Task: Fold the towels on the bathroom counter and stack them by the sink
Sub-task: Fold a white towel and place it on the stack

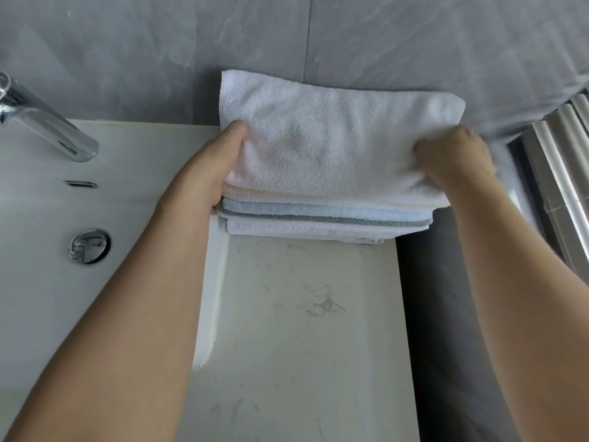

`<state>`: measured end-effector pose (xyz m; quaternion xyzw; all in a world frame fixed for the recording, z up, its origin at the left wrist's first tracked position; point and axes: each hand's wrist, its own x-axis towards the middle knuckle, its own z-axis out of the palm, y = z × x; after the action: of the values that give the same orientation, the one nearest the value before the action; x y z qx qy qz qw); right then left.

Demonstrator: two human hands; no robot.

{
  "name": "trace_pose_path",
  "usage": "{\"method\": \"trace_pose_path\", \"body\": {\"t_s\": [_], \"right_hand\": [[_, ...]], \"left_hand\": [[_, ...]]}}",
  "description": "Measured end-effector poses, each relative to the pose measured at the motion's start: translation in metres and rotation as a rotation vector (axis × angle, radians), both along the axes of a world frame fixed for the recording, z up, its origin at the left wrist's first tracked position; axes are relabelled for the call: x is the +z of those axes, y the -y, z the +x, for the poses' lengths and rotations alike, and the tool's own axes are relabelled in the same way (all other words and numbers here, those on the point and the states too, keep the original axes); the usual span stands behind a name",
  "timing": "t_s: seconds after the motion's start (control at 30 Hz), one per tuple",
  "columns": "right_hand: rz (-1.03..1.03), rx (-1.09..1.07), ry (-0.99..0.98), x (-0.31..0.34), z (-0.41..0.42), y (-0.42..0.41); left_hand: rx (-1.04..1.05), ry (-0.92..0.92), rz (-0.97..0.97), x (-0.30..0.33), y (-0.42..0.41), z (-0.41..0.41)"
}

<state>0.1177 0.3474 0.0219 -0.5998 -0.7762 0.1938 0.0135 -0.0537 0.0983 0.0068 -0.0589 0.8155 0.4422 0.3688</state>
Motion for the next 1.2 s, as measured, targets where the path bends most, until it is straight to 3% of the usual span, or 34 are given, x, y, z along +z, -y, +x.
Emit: {"method": "trace_pose_path", "body": {"t_s": [0.07,0.17,0.27,0.33,0.47,0.53,0.6,0.7,0.9,1.0,1.2], "right_hand": [[0.145,0.118,0.023,-0.009,-0.011,0.022],[0.531,0.632,-0.138,-0.037,-0.007,0.080],[0.628,0.828,-0.324,-0.072,0.016,0.132],[0.468,0.601,-0.517,-0.092,0.031,0.164],[-0.482,-0.560,-1.127,-0.082,0.015,0.197],[-0.821,-0.808,-1.197,-0.075,-0.002,0.189],[-0.961,-0.923,-1.258,-0.067,-0.022,0.178],[-0.924,-1.172,-1.247,-0.057,-0.048,0.163],[-0.802,-1.280,-1.141,-0.046,-0.074,0.155],[-0.804,-1.270,-1.184,-0.043,-0.074,0.156],[-0.895,-1.038,-1.339,-0.050,-0.052,0.185]], "left_hand": [[0.007,0.065,-0.021,0.003,-0.001,-0.007],[-0.032,0.140,-0.034,0.004,-0.002,-0.019],[-0.094,0.105,-0.021,0.003,-0.001,-0.024],[-0.131,0.065,0.033,0.003,-0.004,-0.024],[-0.124,0.071,0.049,0.000,-0.007,-0.026],[-0.105,0.109,0.062,0.000,-0.007,-0.027],[-0.092,0.140,0.079,-0.001,-0.006,-0.027],[-0.100,0.173,0.122,-0.007,-0.003,-0.030],[-0.099,0.185,0.175,-0.014,-0.005,-0.032],[-0.111,0.184,0.194,-0.017,-0.006,-0.035],[-0.135,0.225,0.229,-0.021,-0.004,-0.042]]}}
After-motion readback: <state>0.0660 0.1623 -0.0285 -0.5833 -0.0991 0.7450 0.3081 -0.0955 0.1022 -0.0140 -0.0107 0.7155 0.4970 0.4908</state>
